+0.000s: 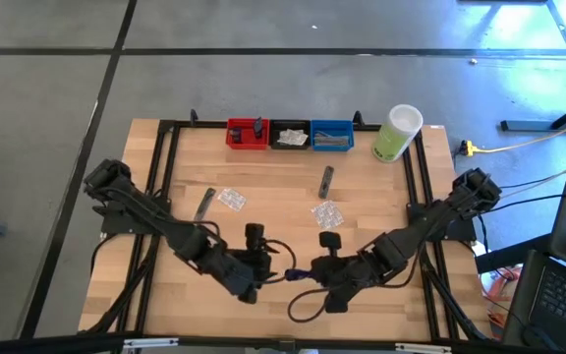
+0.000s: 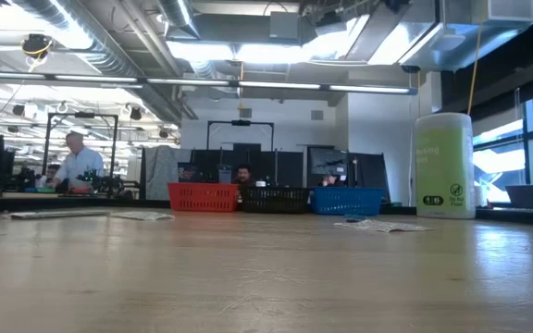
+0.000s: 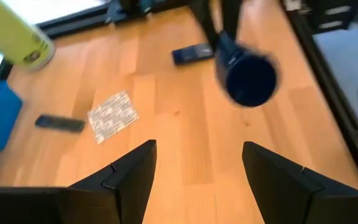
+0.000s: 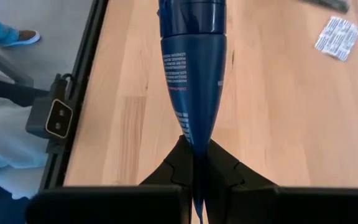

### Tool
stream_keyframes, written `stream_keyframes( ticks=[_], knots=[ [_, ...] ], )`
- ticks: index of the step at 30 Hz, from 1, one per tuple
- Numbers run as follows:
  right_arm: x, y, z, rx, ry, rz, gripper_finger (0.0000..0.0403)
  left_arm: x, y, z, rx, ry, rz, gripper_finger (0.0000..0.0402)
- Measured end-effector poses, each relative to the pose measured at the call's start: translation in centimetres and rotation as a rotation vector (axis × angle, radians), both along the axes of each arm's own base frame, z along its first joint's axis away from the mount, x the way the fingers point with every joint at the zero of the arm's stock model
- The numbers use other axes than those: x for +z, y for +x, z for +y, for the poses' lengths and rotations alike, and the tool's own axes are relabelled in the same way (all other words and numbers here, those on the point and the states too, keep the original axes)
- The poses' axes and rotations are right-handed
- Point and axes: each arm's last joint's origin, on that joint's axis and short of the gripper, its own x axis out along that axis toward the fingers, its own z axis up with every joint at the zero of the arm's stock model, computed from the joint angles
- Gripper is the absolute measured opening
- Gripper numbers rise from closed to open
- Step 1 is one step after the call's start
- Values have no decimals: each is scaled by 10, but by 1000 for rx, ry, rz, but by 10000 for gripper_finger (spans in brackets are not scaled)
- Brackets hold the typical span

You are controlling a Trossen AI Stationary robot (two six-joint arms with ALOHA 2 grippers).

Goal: Pick & Place Travel size toiletries
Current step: Put the blue shave cream into the red bin

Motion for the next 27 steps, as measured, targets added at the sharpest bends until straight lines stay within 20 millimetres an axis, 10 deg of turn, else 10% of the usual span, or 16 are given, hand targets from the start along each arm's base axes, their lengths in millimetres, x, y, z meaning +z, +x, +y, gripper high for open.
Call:
stream_keyframes(
  ticks=[16,27],
  knots=[
    [14,-13,9,18,-110,-119,15,-10,35,-20,-43,26,-231,237],
    [47,-59,44,-24,-335,-412,13,6,33,-32,-65,146,-371,237]
  ],
)
